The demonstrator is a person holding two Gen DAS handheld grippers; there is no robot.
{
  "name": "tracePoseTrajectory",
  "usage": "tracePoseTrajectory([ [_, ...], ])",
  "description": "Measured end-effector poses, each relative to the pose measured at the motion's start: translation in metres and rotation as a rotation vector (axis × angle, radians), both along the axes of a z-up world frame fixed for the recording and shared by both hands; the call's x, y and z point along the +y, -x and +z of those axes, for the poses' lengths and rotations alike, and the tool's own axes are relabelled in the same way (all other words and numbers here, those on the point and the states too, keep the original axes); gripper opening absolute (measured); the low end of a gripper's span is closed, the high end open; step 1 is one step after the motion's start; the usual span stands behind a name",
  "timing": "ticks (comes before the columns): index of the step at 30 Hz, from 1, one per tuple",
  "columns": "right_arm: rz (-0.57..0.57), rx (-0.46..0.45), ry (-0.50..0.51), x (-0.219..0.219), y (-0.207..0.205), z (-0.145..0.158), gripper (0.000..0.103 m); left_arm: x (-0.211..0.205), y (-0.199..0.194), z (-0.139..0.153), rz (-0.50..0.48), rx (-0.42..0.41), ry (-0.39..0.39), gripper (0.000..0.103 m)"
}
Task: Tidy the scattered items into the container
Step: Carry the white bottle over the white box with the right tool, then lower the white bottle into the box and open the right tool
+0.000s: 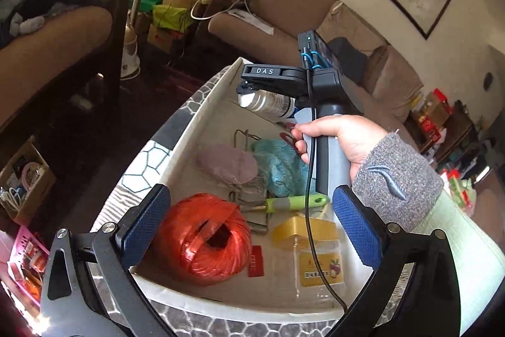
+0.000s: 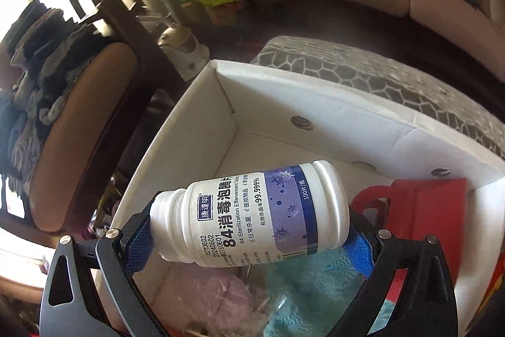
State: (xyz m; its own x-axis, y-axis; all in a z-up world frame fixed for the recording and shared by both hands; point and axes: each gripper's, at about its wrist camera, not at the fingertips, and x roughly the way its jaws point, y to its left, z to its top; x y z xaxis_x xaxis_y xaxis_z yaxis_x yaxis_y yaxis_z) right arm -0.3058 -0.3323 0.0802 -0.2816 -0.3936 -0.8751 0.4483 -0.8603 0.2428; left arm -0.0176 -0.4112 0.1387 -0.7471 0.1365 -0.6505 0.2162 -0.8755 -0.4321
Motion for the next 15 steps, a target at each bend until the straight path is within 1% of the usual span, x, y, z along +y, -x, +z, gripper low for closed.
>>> tracePoseTrajectory([
  [3,-0.069,-0.024,0.020,-0.005,0.011,-0.013,0.100,0.000,0.005,-0.005,-0.014,-0.006,-0.002,0.103],
  [7,-0.133,-0.049,-0.021,-0.009,0.023,-0.032,0.100,0.008,0.014,-0.010,-0.020,-0.035,0.047,0.103],
  [11,-0.175,-0.040,-0.060,-0.008,0.029,-0.045,0.100,0.017,0.015,-0.007,-0.045,-0.036,0.074,0.103],
  [15,-0.210,-0.025,-0.088,-0.008,0.032,-0.052,0.100,0.022,0.014,-0.006,-0.062,-0.033,0.074,0.103],
])
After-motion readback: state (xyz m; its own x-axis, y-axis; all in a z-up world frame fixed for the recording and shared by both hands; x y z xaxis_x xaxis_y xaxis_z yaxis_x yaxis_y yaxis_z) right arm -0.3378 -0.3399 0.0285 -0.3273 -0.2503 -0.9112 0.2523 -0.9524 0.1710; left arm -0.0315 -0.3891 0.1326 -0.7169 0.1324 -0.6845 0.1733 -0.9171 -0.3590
